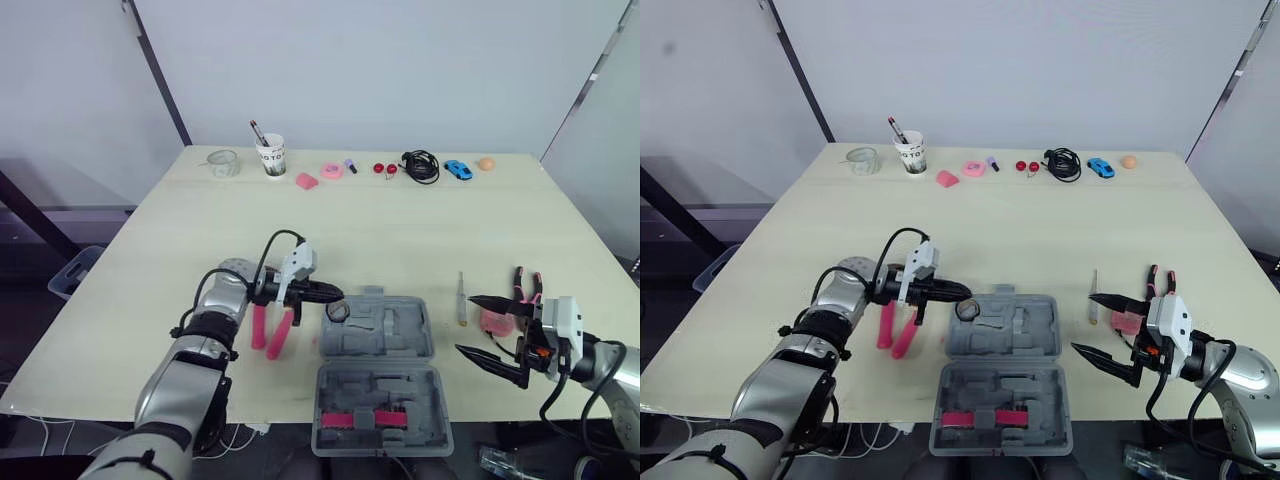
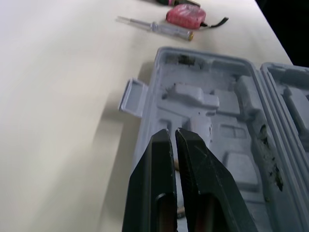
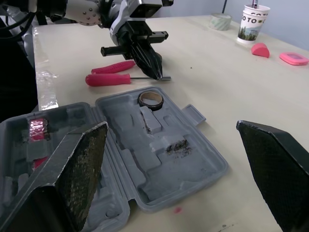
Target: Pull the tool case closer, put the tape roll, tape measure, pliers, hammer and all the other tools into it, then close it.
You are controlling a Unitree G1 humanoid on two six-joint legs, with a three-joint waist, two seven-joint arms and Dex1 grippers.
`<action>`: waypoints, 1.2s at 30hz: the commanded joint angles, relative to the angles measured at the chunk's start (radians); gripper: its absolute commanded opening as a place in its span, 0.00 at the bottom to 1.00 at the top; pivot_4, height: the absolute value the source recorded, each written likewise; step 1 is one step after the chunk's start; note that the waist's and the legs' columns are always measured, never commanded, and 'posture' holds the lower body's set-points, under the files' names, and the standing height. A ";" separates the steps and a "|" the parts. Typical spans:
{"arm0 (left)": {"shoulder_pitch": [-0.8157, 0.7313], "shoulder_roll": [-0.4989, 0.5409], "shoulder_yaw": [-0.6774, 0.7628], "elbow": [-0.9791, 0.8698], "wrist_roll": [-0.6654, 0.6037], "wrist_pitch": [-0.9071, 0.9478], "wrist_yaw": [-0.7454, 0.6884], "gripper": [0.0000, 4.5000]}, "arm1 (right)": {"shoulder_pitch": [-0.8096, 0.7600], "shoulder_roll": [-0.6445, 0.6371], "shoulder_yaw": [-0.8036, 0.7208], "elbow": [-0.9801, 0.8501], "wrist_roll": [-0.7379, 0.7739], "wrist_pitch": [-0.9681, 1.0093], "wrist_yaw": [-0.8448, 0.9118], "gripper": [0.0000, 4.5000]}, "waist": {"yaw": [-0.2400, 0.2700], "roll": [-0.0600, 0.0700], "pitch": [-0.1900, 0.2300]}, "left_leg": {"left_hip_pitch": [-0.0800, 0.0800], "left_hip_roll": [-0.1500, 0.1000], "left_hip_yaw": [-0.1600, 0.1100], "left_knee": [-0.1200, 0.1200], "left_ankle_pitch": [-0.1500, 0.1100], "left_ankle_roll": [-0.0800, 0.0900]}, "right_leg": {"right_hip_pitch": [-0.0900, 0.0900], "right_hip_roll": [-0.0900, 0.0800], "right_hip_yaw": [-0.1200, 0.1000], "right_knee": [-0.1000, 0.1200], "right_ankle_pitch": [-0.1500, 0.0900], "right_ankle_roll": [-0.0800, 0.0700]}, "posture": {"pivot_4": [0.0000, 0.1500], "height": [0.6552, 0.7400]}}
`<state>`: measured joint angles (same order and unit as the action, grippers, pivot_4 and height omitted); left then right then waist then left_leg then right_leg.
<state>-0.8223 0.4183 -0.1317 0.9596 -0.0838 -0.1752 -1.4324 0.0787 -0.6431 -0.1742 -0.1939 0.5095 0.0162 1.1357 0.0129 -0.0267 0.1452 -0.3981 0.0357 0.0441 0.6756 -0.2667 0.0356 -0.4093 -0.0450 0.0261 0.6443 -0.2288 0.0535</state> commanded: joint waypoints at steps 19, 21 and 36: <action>-0.012 -0.015 0.006 0.044 0.030 -0.067 0.005 0.26 | 0.001 0.006 0.004 -0.031 -0.014 -0.033 -0.024 1.00 | 0.000 0.000 0.000 | 0.000 0.000 0.000 0.000 0.000 0.000 | 0.000 0.000 0.000 0.000 0.000 0.000 | 1.00 1.00; -0.011 -0.014 0.006 0.042 0.030 -0.066 0.002 0.26 | 0.001 0.006 0.004 -0.030 -0.014 -0.033 -0.025 1.00 | 0.000 0.000 0.000 | 0.000 0.000 0.000 0.000 0.000 0.000 | 0.000 0.000 0.000 0.000 0.000 0.000 | 1.00 1.00; 0.014 -0.049 -0.013 0.124 0.103 -0.178 0.087 0.26 | 0.007 0.018 0.012 -0.037 -0.017 -0.033 -0.037 1.00 | 0.000 0.000 0.000 | 0.000 0.000 0.000 0.000 0.000 0.000 | 0.000 0.000 0.000 0.000 0.000 0.000 | 1.00 1.00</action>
<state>-0.8146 0.3693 -0.1367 1.0762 0.0091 -0.3240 -1.3575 0.0825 -0.6239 -0.1597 -0.1943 0.4859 -0.0044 1.1026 0.0130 -0.0267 0.1451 -0.3981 0.0357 0.0440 0.6756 -0.2667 0.0356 -0.4093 -0.0450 0.0261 0.6443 -0.2288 0.0536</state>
